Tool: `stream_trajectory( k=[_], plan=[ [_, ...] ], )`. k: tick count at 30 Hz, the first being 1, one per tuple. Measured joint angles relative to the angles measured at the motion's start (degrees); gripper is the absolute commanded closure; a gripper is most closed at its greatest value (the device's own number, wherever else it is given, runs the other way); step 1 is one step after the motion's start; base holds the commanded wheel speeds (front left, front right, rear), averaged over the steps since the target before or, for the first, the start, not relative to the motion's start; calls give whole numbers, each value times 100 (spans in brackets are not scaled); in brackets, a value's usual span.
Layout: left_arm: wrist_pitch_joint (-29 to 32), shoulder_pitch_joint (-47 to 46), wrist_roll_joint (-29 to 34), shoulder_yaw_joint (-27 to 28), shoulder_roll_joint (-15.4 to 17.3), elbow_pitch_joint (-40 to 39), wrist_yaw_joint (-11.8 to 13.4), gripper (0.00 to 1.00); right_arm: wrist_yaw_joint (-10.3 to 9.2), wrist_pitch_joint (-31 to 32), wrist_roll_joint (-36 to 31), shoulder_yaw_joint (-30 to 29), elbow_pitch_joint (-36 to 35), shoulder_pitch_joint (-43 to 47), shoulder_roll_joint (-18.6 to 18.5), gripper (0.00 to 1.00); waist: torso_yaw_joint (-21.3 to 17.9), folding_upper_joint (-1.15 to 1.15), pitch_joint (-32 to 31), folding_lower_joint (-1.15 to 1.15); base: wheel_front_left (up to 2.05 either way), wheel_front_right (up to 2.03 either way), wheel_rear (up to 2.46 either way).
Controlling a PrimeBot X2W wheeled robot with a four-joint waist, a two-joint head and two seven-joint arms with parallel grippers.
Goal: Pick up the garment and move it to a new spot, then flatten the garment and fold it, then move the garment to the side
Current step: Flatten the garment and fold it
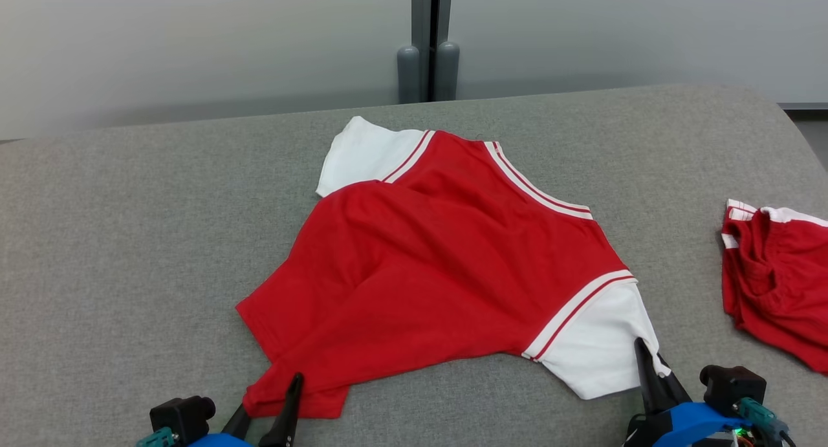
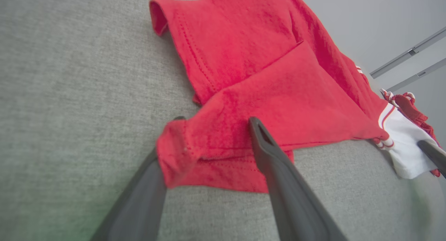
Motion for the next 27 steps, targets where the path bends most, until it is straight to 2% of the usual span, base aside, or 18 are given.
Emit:
stream_trajectory(
  k=[1,2,3,9,14,18,22,27],
  plan=[
    [0,-4,-5,-7,10,-12,0,36,0,0,9,4,-11,-3,1,100,-9,0,5,0,0,0,0],
    [0,-9,-5,-16,25,-22,0,75,0,0,20,7,-22,-12,1,100,-15,0,11,-1,0,0,0],
    [0,-22,-8,-29,36,-29,1,100,0,0,23,8,-32,-23,1,100,-18,0,14,0,0,0,0],
    [10,-44,57,34,103,-252,1,100,0,0,235,-19,-237,-67,1,100,23,0,-41,0,0,0,0],
    [10,-196,226,77,250,-728,1,100,0,1,580,-23,-824,-241,2,100,72,0,-246,0,0,0,0],
    [11,-747,461,126,579,-1363,1,100,-1,5,846,-113,-1449,-619,4,100,88,0,-487,0,0,0,0],
    [10,-1513,641,70,1063,-1914,1,100,-1,8,892,-244,-2084,-1202,1,100,52,0,-686,-1,0,0,0],
    [48,-2441,532,-62,1644,-2310,1,100,-1,8,842,-248,-2446,-2006,-1,100,-17,0,-785,-1,0,0,0]
  ],
)
